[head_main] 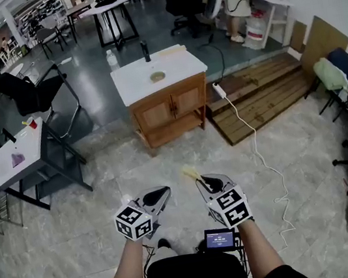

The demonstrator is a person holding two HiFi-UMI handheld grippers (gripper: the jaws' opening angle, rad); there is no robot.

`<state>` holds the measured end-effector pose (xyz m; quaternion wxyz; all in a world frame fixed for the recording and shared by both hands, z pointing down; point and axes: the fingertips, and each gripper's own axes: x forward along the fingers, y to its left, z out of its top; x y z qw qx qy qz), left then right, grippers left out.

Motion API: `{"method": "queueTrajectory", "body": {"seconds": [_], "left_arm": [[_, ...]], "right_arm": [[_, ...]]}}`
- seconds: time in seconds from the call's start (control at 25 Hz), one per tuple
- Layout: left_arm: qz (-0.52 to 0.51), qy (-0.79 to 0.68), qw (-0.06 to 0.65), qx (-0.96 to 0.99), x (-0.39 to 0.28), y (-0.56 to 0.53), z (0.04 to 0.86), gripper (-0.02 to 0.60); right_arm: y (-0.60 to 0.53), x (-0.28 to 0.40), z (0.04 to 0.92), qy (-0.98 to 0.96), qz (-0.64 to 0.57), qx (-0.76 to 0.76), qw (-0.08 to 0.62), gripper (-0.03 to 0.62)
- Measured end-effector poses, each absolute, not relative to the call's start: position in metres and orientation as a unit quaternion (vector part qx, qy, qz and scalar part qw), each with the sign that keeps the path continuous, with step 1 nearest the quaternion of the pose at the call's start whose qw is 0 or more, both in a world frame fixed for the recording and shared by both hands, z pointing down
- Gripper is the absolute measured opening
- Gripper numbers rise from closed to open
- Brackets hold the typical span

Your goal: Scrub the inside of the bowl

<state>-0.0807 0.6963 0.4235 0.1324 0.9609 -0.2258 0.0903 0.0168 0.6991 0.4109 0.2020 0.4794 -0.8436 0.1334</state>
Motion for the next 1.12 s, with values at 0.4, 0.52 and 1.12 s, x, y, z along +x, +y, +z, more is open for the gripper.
{"method": "queueTrajectory", "body": {"seconds": [0.4,0.52,1.12], "left_arm": [[0.05,-0.205,0.142,0.967,-0.076,0.708,0.414,0.003],[0.051,-0.207,0.141,0.967,-0.073,0.708,0.414,0.003],[0.054,-0.241,0.153,0.957,-0.083,0.698,0.428,0.003]], "right_arm": [[0.706,0.026,0.414,-0.846,0.142,0.478,0.189,0.04],[0.707,0.031,0.414,-0.846,0.144,0.48,0.183,0.04],[0.695,0.047,0.428,-0.845,0.168,0.477,0.173,0.04]]}}
